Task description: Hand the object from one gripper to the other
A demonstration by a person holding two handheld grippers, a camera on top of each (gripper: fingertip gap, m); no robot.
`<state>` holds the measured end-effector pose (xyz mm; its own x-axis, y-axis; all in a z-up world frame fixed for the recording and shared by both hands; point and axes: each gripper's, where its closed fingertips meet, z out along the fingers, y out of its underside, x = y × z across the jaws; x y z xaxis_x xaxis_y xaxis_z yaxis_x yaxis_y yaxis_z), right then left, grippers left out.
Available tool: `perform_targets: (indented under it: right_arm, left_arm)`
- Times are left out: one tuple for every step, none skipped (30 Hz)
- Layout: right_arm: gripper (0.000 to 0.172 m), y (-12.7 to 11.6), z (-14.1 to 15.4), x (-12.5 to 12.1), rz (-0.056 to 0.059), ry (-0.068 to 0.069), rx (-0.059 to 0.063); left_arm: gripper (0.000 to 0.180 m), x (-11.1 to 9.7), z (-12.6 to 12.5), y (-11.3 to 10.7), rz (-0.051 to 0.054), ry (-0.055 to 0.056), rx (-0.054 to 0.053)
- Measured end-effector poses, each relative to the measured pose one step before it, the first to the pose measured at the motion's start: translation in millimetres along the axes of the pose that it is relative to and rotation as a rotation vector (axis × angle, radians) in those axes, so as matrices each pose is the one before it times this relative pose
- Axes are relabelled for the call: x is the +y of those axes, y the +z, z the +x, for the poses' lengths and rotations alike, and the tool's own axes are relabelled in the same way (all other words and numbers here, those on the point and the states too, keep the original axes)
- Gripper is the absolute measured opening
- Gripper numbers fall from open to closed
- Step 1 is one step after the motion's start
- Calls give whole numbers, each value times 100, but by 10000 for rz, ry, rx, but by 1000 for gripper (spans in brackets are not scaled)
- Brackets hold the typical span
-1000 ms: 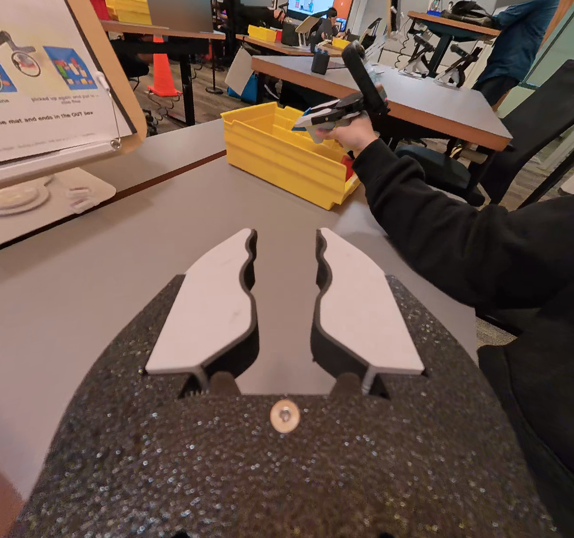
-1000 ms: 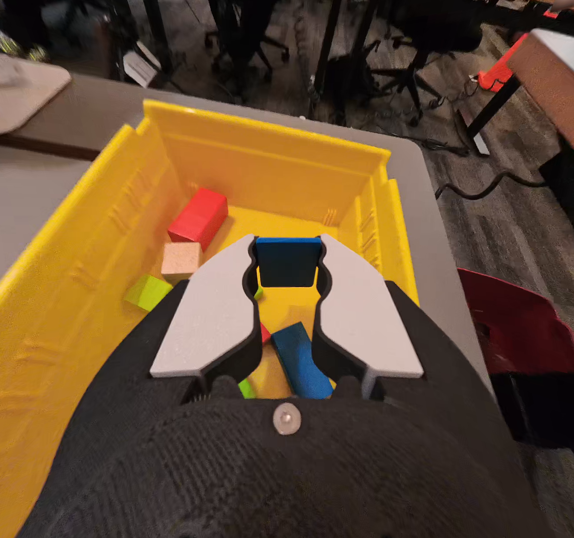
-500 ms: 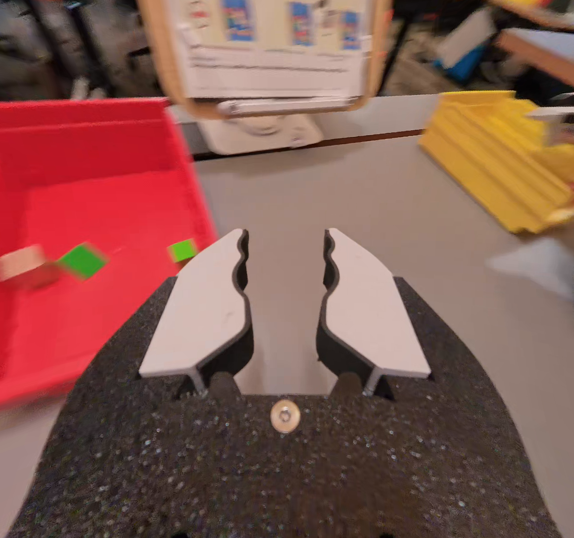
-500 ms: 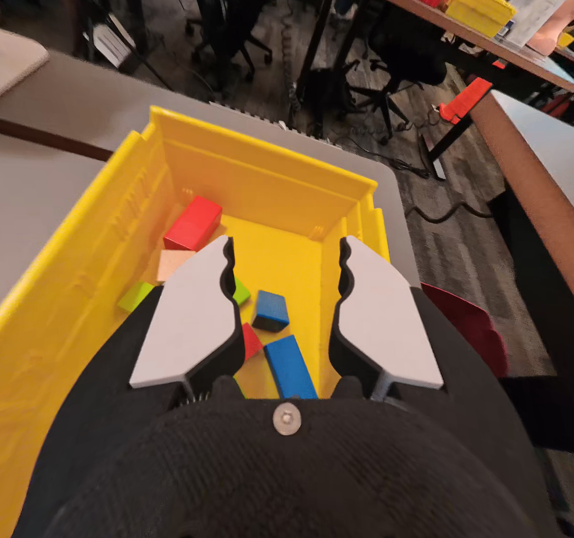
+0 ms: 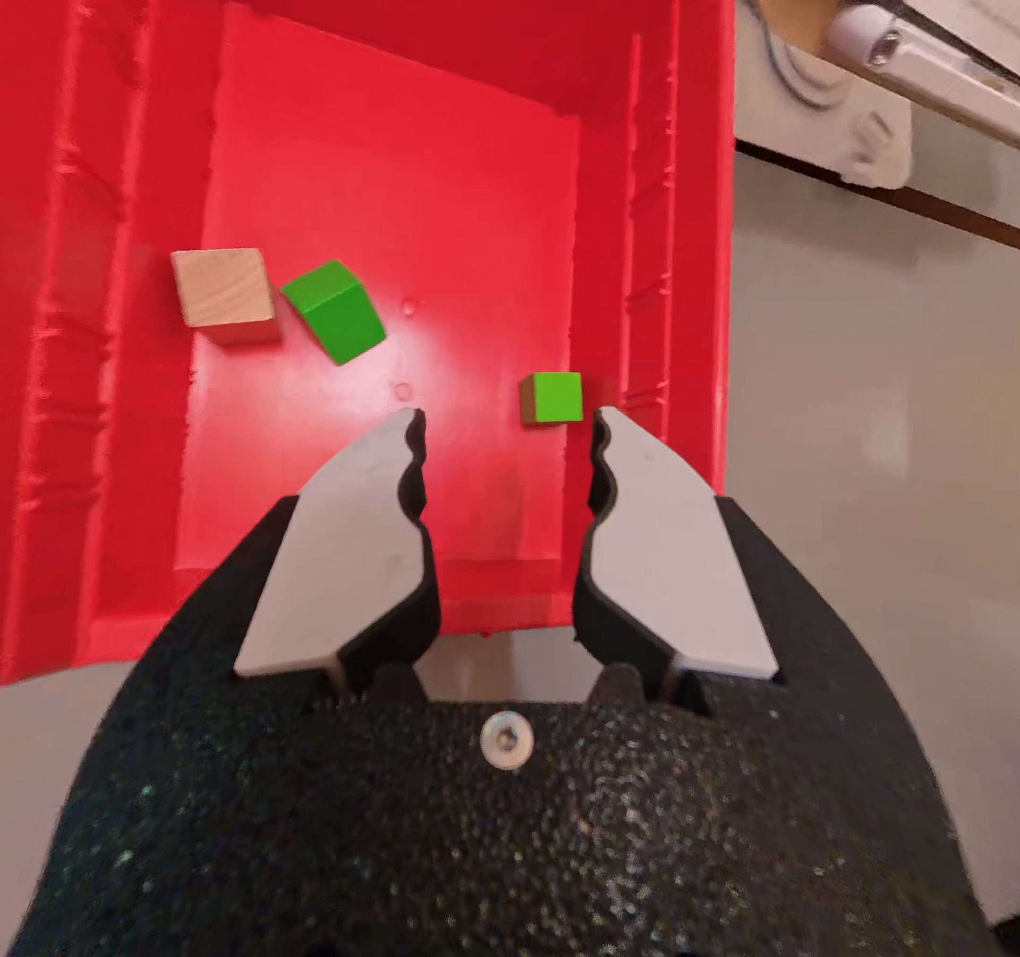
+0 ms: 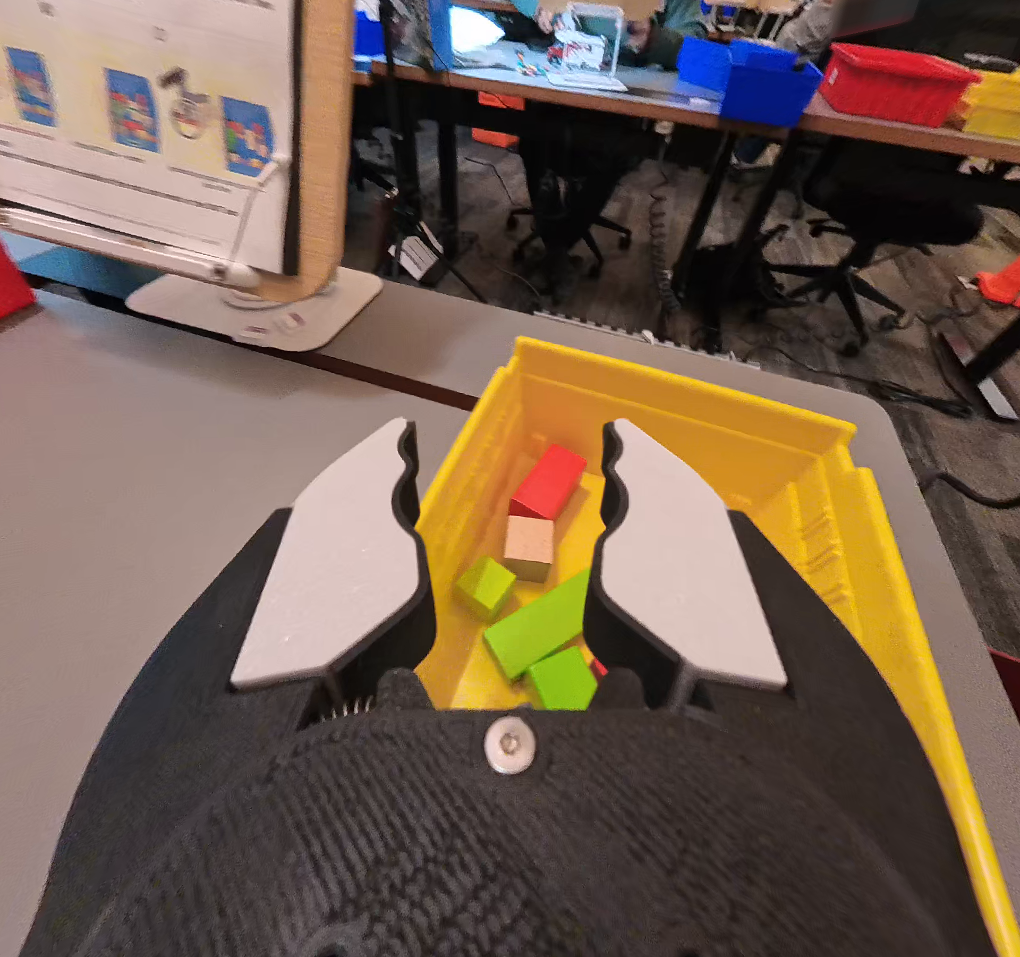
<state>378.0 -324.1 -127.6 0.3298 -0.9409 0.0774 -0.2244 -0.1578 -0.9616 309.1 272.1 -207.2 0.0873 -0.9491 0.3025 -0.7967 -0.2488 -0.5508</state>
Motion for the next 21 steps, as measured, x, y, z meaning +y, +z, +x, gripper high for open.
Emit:
perform_targets:
  right_arm:
    - [65, -506, -696, -81, 111, -90, -162]
    - [64, -594, -642, 29, 65, -90, -138]
    - [64, -611, -619, 91, 50, -51, -140]
    - [64, -636, -636, 164, 0, 12, -168]
    - [64, -653, -640, 270, -41, 12, -175]
    - [64, -651, -489, 327, -37, 37, -76]
    - [64, -616, -363, 384, -42, 90, -1]
    - [63, -547, -358, 398, -44, 117, -23]
    - [63, -485, -355, 415, -49, 184, -32]
    - [63, -427, -309, 375, -40, 228, -12]
    - [63, -364, -323, 323, -14, 215, -10]
    - [63, -313, -313, 273, 13, 181, -4]
    - [63, -265, -307, 292, -22, 128, -8]
    - [63, -238, -284, 323, -63, 84, -3]
    - [63, -192, -277, 318, -67, 58, -5]
    - [63, -148, -217, 290, -81, 53, 18]
    - [63, -90, -173, 252, -70, 26, 36]
    - [63, -52, -133, 190, -55, 38, 46]
    - [63, 8, -125, 124, -51, 76, 51]
    - [63, 35, -167, 50, -40, 88, 16]
    - [63, 46, -264, -73, -6, 92, -47]
  left_arm:
    - [55, -45, 636, 254, -75, 70, 265]
    - [55, 58, 527, 197, -111, 125, 190]
    - [54, 112, 315, 170, -147, 175, 78]
    - [53, 89, 187, 196, -132, 208, 37]
    - [51, 110, 176, 236, -154, 188, 81]
    - [51, 141, 156, 284, -198, 136, 128]
    - [50, 84, 27, 305, -193, 104, 106]
    - [49, 25, -79, 275, -166, 102, 63]
    - [48, -10, -92, 252, -141, 125, 68]
    - [48, 2, -43, 243, -148, 159, 96]
    - [47, 133, 0, 247, -208, 162, 114]
    - [47, 271, -3, 252, -273, 151, 96]
    - [47, 292, -1, 264, -256, 135, 78]
    - [47, 161, 45, 279, -145, 107, 90]
    - [47, 73, 74, 280, -80, 63, 86]
    - [47, 107, 59, 320, -103, 47, 43]
    - [47, 109, 109, 313, -112, 105, 49]
    - [47, 129, 143, 315, -126, 126, 59]
    - [47, 94, 57, 249, -117, 79, 13]
    - [47, -55, 9, 202, -41, 80, -12]
    - [47, -166, 57, 159, 5, 177, 41]
